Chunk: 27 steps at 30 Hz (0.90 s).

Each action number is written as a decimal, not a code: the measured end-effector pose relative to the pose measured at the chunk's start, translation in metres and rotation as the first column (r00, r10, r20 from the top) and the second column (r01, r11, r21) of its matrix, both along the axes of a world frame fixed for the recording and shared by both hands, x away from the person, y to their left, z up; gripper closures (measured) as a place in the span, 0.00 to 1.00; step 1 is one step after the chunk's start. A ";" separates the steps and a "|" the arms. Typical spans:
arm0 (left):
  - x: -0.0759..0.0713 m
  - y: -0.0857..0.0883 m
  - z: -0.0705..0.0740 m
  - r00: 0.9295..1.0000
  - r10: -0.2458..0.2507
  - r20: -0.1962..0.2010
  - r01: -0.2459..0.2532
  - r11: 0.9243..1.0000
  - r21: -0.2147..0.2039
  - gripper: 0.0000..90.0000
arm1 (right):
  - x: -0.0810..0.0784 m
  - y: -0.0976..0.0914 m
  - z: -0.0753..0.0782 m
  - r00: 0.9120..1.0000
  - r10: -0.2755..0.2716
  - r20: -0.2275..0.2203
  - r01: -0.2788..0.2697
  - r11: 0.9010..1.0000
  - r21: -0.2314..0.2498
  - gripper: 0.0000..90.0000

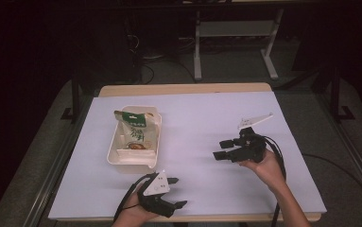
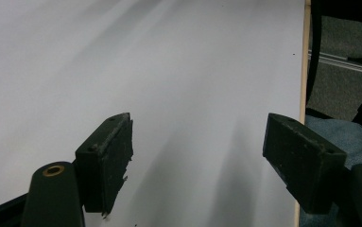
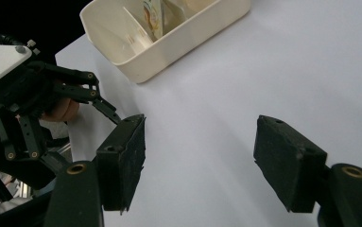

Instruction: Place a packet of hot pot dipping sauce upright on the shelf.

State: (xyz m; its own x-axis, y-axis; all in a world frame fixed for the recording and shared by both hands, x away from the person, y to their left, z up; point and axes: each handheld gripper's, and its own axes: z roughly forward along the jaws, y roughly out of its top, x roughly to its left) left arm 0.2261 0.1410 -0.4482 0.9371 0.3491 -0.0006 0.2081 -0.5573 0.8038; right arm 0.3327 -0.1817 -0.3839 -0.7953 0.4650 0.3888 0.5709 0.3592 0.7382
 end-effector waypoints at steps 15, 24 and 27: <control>0.000 -0.001 -0.001 1.000 -0.006 -0.004 0.007 1.000 0.011 0.27 | -0.017 -0.018 -0.015 1.000 -0.018 -0.011 0.018 1.000 -0.007 0.37; 0.000 -0.001 -0.001 1.000 -0.004 -0.006 0.004 1.000 0.008 0.27 | -0.028 -0.029 -0.024 0.999 -0.034 -0.021 0.034 0.999 -0.021 0.37; 0.000 0.000 -0.001 1.000 -0.003 -0.006 0.003 1.000 0.008 0.27 | -0.031 -0.031 -0.026 0.999 -0.038 -0.026 0.037 0.999 -0.022 0.37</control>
